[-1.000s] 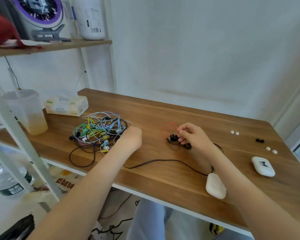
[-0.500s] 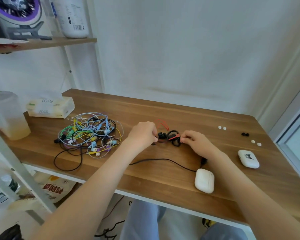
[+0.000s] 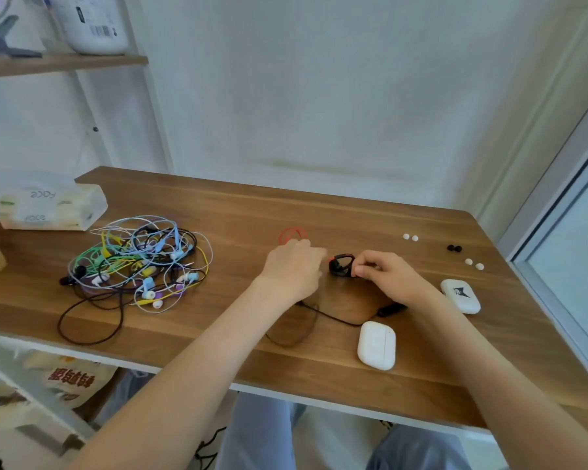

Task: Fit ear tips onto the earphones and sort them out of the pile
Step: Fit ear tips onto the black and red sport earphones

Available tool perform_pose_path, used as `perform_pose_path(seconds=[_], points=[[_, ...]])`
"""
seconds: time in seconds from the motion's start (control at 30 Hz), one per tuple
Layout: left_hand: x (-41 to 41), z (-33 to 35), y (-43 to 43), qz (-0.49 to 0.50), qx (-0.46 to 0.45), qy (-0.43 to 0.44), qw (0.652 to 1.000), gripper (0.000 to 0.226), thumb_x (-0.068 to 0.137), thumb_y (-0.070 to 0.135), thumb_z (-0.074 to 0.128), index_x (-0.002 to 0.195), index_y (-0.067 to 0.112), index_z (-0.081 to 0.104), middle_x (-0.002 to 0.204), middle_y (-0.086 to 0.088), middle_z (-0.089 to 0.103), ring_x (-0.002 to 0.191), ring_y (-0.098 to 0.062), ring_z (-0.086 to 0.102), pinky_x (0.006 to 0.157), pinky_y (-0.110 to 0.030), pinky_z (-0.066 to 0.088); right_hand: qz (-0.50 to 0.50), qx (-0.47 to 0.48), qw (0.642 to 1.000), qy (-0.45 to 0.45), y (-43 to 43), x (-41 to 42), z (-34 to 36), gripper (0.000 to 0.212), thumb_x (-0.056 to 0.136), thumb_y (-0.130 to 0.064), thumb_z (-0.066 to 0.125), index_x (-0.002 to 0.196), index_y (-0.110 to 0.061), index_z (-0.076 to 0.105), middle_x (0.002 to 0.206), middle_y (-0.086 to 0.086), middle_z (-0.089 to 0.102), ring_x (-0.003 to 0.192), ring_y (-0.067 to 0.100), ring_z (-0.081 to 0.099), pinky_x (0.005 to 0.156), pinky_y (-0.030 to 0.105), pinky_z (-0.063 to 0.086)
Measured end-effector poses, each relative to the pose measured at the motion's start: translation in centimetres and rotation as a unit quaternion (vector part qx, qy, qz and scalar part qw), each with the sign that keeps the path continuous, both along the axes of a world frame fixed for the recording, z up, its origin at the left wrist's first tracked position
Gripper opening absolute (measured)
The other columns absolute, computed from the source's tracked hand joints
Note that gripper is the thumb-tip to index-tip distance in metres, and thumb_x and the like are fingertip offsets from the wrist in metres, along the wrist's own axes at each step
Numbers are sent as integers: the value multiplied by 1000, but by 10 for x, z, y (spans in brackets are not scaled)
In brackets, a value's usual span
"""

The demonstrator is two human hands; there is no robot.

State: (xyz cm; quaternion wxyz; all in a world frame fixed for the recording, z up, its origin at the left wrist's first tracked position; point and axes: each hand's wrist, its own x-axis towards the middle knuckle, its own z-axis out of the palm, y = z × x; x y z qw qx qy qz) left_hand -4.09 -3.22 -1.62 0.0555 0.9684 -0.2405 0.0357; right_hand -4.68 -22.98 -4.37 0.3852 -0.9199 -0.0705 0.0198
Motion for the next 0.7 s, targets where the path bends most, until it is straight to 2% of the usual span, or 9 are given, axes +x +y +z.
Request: perform_pose_path(seconds=[0.07,0.17,0.33,0.4,0.5,0.53,0.6,0.63,0.7], points=[[7,-7,-3,-39,-58,-16,997,34,99,26,46,133,25,50,116,-6,50,112,-25,45,73,-31,36,13,25,1000,-2,-2,0,0,15,96,-13,52,88,-14,65,93,-3,65,92,15,58,84,23,44],[18,-14,-7,-39,-63,10,997,41,100,19,42,139,29,43,118,-8,47,116,-26,41,75,-31,36,35,51,998,-12,0,2,-1,16,96,-12,52,87,-16,64,92,3,66,91,23,62,87,32,48],[38,-22,-7,46,-13,18,999,35,100,24,44,133,18,52,126,-10,46,120,-29,39,92,-36,39,54,114,992,-24,5,4,-1,16,96,-8,50,88,-9,63,79,-10,61,74,8,54,74,16,45],[42,-25,-5,75,-37,-9,996,33,100,25,44,129,14,54,125,-10,47,119,-27,39,94,-34,38,38,185,982,-26,3,5,-4,17,98,-12,49,87,-10,62,75,-5,58,70,8,51,70,15,43],[41,-27,-5,33,-188,-55,980,31,101,24,40,125,15,57,116,-3,53,113,-20,45,88,-28,40,-5,331,943,-24,3,8,-11,16,97,-16,52,87,-11,63,81,8,56,76,24,49,73,31,43],[40,-26,-8,13,-258,-34,965,30,102,26,38,122,16,59,110,0,57,106,-17,50,84,-26,41,-16,362,932,-24,3,11,-13,16,97,-15,52,87,-11,63,83,8,57,78,25,49,73,34,43],[34,-21,-16,-16,-381,78,921,29,102,35,37,113,21,59,94,6,65,87,-9,59,76,-25,45,-20,372,928,-27,5,13,-15,16,97,-13,51,88,-9,63,86,7,59,79,25,50,74,35,44],[31,-21,-21,-27,-413,137,900,28,100,42,39,111,23,59,88,7,68,79,-7,60,73,-25,47,-13,371,928,-27,6,13,-16,15,97,-14,51,90,-8,63,87,9,61,81,24,52,75,35,45],[31,-26,-29,-37,-422,189,886,29,94,50,50,109,26,57,86,5,70,75,-6,63,73,-25,51,2,377,926,-21,8,13,-17,16,97,-16,51,94,-5,63,90,12,64,84,24,57,76,34,48]])
